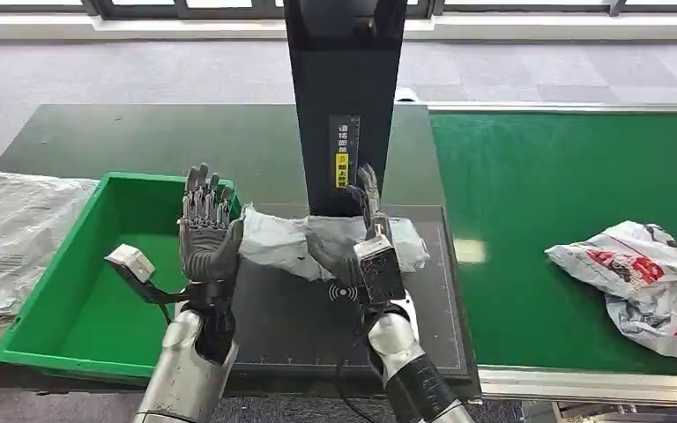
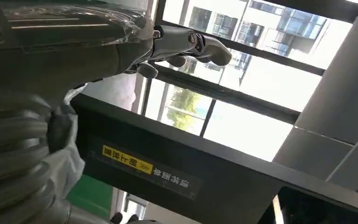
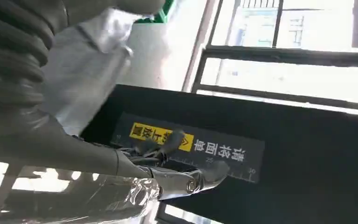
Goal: Moved the parcel from conveyor to table for the left to box.
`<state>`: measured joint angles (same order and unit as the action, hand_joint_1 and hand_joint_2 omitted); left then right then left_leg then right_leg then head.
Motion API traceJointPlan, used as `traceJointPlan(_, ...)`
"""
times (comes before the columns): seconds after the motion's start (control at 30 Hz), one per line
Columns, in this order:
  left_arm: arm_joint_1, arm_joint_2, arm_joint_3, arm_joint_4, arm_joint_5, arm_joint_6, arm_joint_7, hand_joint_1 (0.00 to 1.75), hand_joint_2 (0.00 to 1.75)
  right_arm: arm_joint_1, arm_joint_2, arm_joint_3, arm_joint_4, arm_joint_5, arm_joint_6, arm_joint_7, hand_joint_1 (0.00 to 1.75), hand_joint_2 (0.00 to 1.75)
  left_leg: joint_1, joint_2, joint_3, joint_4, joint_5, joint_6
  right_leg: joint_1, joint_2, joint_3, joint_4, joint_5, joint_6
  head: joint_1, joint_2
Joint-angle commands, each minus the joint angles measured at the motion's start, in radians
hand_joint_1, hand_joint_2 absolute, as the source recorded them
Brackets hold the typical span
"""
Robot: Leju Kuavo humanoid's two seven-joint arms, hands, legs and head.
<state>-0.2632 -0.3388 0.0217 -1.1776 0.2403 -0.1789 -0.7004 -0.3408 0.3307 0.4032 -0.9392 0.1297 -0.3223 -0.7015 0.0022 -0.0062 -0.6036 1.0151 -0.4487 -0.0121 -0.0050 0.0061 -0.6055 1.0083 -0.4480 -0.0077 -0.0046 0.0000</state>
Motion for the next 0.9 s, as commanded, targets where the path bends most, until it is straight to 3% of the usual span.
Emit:
traceJointPlan(0.03, 0.001, -0.010, -0.013, 0.012, -0.012, 0.029, 0.002, 0.00, 1.75, 0.112, 0.012, -0.064, -0.161, -0.047, 0.104, 0.003, 0.00, 1.75, 0.000, -0.002, 0.002, -0.001, 0.000, 0.000, 0.000, -0.003, 0.003, -0.001, -0.001, 0.000, 0.000, 0.000)
traceJointPlan(0.2, -0.002, -0.010, -0.014, 0.007, -0.021, 0.040, 0.002, 0.00, 1.75, 0.143, 0.009, -0.122, -0.245, -0.009, 0.063, 0.003, 0.00, 1.75, 0.000, -0.003, 0.005, -0.003, -0.001, 0.000, 0.000, -0.004, 0.005, -0.003, -0.002, 0.000, 0.000, 0.000)
traceJointPlan(0.9, -0.002, -0.010, -0.014, 0.007, -0.021, 0.040, 0.002, 0.00, 1.75, 0.143, 0.009, -0.122, -0.245, -0.009, 0.063, 0.003, 0.00, 1.75, 0.000, -0.002, 0.005, -0.003, -0.001, 0.000, 0.001, -0.003, 0.005, -0.003, -0.001, 0.000, 0.000, 0.000)
